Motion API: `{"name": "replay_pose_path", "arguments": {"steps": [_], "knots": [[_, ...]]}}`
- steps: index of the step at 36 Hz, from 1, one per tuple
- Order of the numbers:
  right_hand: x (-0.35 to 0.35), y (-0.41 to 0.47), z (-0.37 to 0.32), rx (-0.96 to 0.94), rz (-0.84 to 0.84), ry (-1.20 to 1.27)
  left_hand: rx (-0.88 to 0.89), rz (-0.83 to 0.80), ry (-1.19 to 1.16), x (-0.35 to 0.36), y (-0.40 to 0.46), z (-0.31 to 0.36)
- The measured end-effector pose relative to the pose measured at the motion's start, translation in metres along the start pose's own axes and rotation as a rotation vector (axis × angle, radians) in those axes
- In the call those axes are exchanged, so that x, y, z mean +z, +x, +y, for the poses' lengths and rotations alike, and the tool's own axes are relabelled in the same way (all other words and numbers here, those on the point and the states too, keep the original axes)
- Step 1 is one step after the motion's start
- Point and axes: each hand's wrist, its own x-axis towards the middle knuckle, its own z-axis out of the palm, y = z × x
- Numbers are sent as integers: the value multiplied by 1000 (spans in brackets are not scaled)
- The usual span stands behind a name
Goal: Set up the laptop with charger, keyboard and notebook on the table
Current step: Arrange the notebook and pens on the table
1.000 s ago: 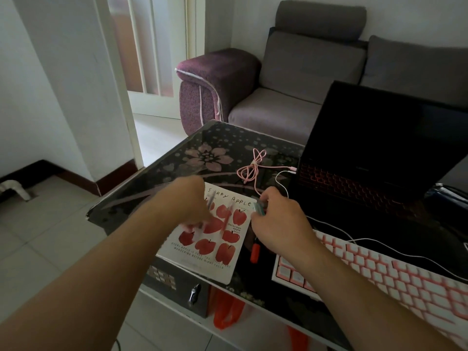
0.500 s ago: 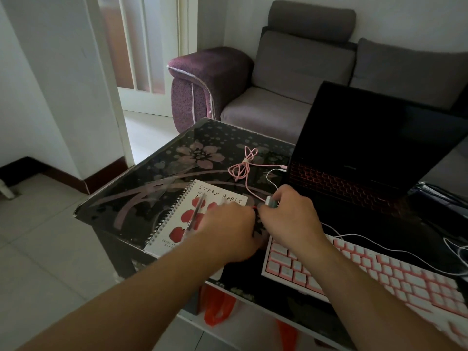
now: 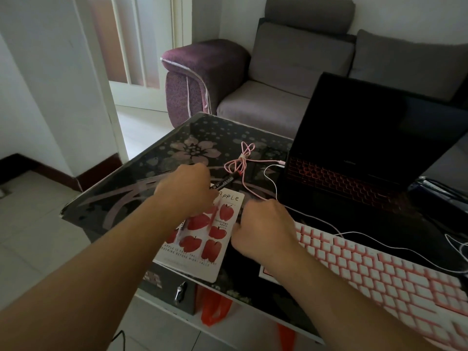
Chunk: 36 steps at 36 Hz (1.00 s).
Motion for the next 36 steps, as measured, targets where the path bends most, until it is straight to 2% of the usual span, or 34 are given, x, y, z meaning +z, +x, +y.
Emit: {"name": "replay_pose_path", "arguments": {"steps": [2, 5, 8, 12, 14, 19, 22, 29, 36], "knots": [[1, 0, -3, -52, -44, -43, 9, 21, -2, 3, 1, -2], [-9, 6, 0, 33, -111, -15, 8, 60, 19, 5, 7, -8], [-15, 21, 8, 84, -40, 65, 25, 89, 44, 2, 15, -13], [-15, 44, 12, -82, 73, 155, 70, 93, 98, -1, 32, -11], [-11, 61, 13, -144, 52, 128, 92, 118, 111, -5, 40, -7], [2, 102, 18, -56, -112, 170, 157, 119, 96, -1, 64, 1], [14, 117, 20, -32, -100, 167, 151, 151, 58, 13, 80, -7], [32, 127, 19, -14, -23, 171, 167, 115, 13, 31, 97, -17], [33, 127, 18, 6, -21, 196, 132, 145, 4, 33, 98, -20]]}}
